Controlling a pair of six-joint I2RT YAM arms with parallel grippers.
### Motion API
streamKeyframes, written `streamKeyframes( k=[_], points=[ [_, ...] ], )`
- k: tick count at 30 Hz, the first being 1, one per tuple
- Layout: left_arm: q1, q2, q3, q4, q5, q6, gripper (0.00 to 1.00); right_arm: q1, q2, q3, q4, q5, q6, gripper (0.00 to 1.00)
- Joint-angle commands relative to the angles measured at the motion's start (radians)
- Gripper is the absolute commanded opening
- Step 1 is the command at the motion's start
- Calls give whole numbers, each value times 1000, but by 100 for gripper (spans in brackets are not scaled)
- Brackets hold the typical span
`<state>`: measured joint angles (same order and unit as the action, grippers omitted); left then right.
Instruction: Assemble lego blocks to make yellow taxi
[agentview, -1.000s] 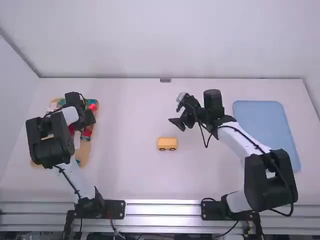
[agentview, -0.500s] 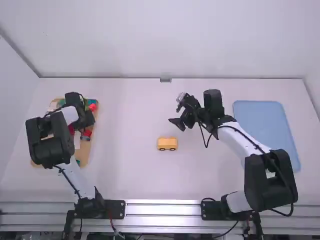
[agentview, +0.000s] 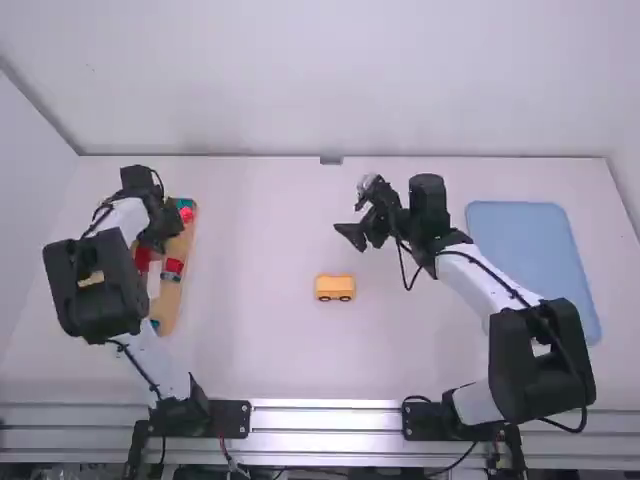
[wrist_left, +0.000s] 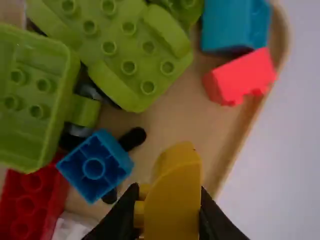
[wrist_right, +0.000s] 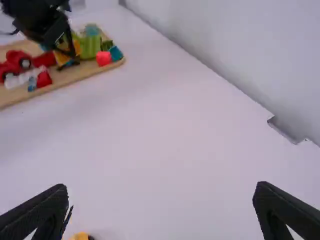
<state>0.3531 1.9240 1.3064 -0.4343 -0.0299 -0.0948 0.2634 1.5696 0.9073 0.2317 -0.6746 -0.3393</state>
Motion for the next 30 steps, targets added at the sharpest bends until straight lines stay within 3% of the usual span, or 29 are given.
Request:
streamKeyframes(
  k=[1,4,13,18,25,30],
  points=[
    [-52,-140,-4,4,3,60,2,-1,-6,0,27,-27,161,98],
    [-122,-246,-57,45,3,121,2,-3,-6,20,22,-87,161,99],
    [-529,-559,-388,365,-135,473,2,-53,-6,68,22,-97,403,99],
    [-716,-654,-511,459,-61,648,2,-112,16,69,27,-299,423,99],
    [-793,-651,-549,480,52,789,2,-167,137,69,55,-590,448,98],
    [-795,-610,-569,556,153,809,2,-131,247,69,87,-612,521,99]
  ],
)
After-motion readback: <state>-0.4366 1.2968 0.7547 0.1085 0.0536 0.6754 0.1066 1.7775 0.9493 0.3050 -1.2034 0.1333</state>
